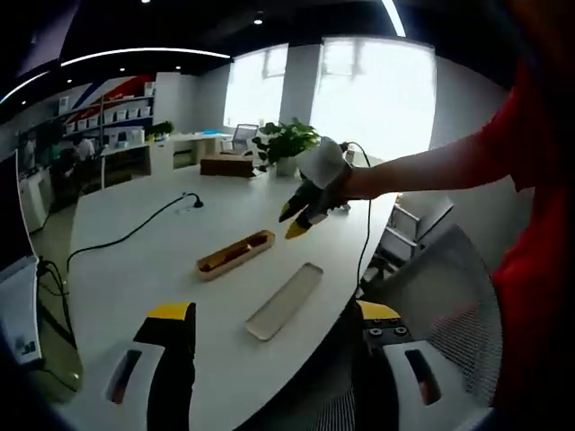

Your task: Arrange the utensils inside the cutlery case until each visible utensil rests in its matching compartment.

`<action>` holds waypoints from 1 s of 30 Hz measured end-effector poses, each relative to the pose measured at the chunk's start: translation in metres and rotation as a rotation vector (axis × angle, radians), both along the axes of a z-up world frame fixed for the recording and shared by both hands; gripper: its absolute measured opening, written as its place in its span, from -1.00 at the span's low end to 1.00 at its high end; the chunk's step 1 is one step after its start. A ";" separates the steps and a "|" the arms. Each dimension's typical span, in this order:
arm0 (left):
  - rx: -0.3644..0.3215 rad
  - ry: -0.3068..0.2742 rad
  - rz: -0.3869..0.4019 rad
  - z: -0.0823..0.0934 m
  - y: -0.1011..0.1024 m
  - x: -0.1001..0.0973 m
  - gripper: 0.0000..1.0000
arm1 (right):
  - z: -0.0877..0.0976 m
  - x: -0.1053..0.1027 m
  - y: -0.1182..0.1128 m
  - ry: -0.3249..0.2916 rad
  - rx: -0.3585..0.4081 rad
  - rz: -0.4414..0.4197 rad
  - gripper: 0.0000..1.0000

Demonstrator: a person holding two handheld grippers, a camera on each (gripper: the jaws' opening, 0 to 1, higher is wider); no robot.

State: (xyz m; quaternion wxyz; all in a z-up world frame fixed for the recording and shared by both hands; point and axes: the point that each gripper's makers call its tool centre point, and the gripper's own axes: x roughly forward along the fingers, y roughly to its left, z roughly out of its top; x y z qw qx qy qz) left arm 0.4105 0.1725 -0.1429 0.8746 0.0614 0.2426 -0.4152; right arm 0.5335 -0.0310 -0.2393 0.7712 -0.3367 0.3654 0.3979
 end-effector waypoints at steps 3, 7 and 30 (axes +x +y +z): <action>-0.012 -0.020 0.000 0.001 -0.002 0.008 0.39 | 0.001 -0.009 -0.010 -0.029 -0.023 -0.014 -0.43; -0.022 -0.037 0.015 0.001 0.000 0.015 0.41 | 0.008 -0.020 -0.019 -0.037 0.008 -0.071 -0.39; 0.114 -0.029 0.026 -0.059 -0.014 0.032 0.42 | 0.003 -0.048 -0.061 -0.025 0.256 -0.111 -0.36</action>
